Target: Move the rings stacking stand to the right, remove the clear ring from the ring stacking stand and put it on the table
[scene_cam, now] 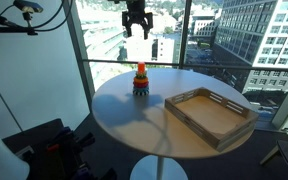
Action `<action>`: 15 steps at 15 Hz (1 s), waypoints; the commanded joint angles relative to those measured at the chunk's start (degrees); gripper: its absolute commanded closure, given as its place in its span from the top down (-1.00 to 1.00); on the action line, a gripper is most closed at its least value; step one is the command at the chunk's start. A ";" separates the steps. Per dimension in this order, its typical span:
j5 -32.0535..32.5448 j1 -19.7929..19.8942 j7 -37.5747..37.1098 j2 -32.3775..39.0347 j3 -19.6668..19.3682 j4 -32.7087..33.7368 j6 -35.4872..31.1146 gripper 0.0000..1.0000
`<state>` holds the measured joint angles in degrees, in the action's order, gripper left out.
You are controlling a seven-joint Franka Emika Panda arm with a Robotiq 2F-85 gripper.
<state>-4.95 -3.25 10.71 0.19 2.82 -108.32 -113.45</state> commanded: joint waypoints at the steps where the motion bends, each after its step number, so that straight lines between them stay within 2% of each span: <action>1: 0.01 0.08 0.06 0.05 0.09 0.32 0.39 1.00; 4: 1.64 0.03 -2.27 0.96 0.13 0.51 0.44 1.00; 8: 0.30 0.01 -0.99 5.13 0.28 1.75 -0.27 1.00; 15: 0.12 -0.68 -0.55 10.67 1.90 2.24 -8.51 1.00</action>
<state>-4.56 -3.56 10.01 8.88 4.02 -107.99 -120.15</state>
